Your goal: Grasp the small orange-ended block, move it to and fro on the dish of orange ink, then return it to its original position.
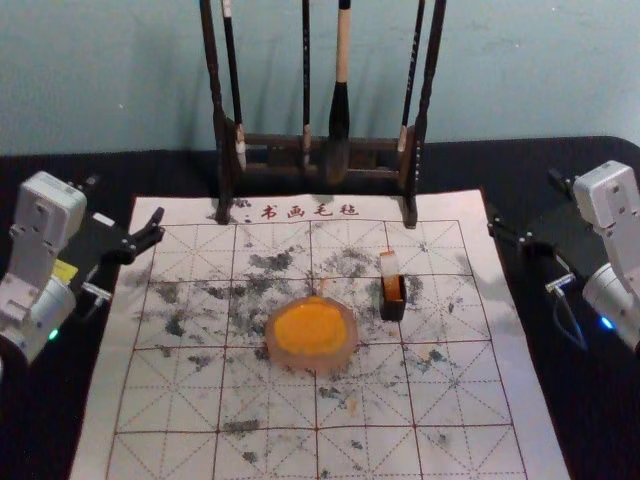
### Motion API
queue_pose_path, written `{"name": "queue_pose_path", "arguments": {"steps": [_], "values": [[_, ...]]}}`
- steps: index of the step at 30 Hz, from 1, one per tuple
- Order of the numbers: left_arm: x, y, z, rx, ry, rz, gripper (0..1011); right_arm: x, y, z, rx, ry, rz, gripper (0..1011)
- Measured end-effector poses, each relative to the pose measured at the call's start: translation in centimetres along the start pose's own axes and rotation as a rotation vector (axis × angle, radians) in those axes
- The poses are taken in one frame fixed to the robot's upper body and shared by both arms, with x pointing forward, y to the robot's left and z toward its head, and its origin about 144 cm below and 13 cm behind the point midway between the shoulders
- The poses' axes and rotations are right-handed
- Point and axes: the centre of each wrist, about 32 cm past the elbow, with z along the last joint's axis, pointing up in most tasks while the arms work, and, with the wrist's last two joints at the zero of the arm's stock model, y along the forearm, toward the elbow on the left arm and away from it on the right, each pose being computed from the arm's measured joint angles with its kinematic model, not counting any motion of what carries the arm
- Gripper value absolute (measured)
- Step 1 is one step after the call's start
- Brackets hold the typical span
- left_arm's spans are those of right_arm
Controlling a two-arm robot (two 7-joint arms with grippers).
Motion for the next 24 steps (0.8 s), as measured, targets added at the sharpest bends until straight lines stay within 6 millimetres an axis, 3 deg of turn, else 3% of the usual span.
{"name": "queue_pose_path", "arguments": {"steps": [24], "values": [[0.0,0.0,0.0,0.0,0.0,0.0,1001,0.0,0.0,0.0,0.0,0.0,0.0,1002]]}}
